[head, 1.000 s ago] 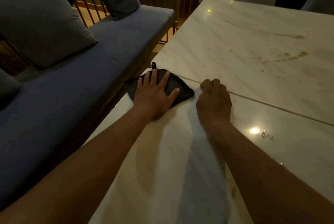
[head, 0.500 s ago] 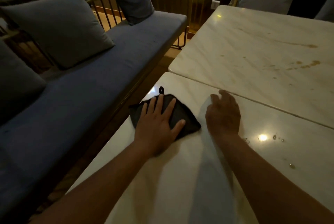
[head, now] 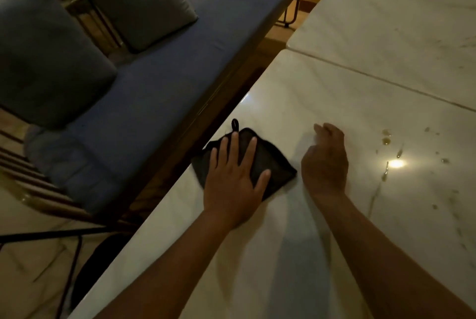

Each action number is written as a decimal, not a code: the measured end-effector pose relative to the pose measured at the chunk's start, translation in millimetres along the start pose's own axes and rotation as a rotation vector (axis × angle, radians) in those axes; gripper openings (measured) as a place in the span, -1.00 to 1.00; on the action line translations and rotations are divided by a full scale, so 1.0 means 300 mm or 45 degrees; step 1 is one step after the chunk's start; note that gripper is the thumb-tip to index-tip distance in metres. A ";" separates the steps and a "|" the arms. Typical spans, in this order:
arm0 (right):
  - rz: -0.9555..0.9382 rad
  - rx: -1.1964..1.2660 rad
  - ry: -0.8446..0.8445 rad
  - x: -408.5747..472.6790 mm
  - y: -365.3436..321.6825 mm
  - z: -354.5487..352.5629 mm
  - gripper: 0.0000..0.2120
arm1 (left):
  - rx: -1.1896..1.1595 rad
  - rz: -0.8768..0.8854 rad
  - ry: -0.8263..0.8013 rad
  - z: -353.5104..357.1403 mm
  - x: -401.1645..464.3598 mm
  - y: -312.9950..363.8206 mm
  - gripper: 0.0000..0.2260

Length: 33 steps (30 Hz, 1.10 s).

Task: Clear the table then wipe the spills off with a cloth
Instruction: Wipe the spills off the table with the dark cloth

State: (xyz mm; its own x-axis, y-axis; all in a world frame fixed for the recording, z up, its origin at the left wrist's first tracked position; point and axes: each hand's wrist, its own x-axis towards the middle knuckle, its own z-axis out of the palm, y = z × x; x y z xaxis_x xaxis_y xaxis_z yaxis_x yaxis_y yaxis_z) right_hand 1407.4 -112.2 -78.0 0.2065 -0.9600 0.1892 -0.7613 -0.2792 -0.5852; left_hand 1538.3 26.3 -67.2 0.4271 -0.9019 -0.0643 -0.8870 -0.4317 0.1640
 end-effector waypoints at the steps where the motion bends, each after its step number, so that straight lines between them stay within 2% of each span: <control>1: -0.028 -0.021 -0.012 -0.064 -0.009 -0.004 -0.52 | 0.008 0.001 -0.004 0.002 -0.031 -0.023 -0.34; 4: -0.184 -0.099 -0.054 -0.261 -0.026 -0.004 -0.54 | -0.004 -0.013 0.018 0.000 0.010 -0.057 -0.32; 8: -0.163 -0.156 -0.114 -0.365 -0.046 -0.012 -0.47 | -0.022 -0.143 -0.006 -0.002 0.051 -0.052 -0.32; 14: -0.175 -0.162 -0.083 -0.397 -0.055 -0.019 -0.51 | -0.042 -0.174 0.049 0.015 -0.369 -0.083 -0.33; 17: -0.305 -0.200 -0.079 -0.546 -0.084 -0.043 -0.50 | 0.008 -0.197 -0.002 0.015 -0.571 -0.152 -0.33; 21: -0.434 -0.231 -0.164 -0.720 -0.110 -0.069 -0.48 | -0.010 -0.258 0.029 0.003 -0.564 -0.228 -0.32; 25: -0.414 -0.226 -0.160 -0.711 -0.110 -0.062 -0.47 | -0.019 -0.390 0.022 -0.003 -0.522 -0.231 -0.31; 29: -0.470 -0.255 -0.212 -0.731 -0.110 -0.077 -0.48 | -0.041 -0.451 0.105 0.021 -0.758 -0.214 -0.32; 33: -0.603 -0.245 -0.255 -0.845 -0.104 -0.111 -0.51 | -0.044 -0.587 0.065 0.036 -0.983 -0.240 -0.31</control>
State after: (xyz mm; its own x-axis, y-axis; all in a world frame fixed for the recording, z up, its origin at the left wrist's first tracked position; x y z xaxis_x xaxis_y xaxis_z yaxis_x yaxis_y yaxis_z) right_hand 1358.4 140.6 -81.3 0.6525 -0.7212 0.2326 -0.6513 -0.6906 -0.3144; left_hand 1474.4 323.1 -70.8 0.7842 -0.6140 -0.0898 -0.5967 -0.7858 0.1626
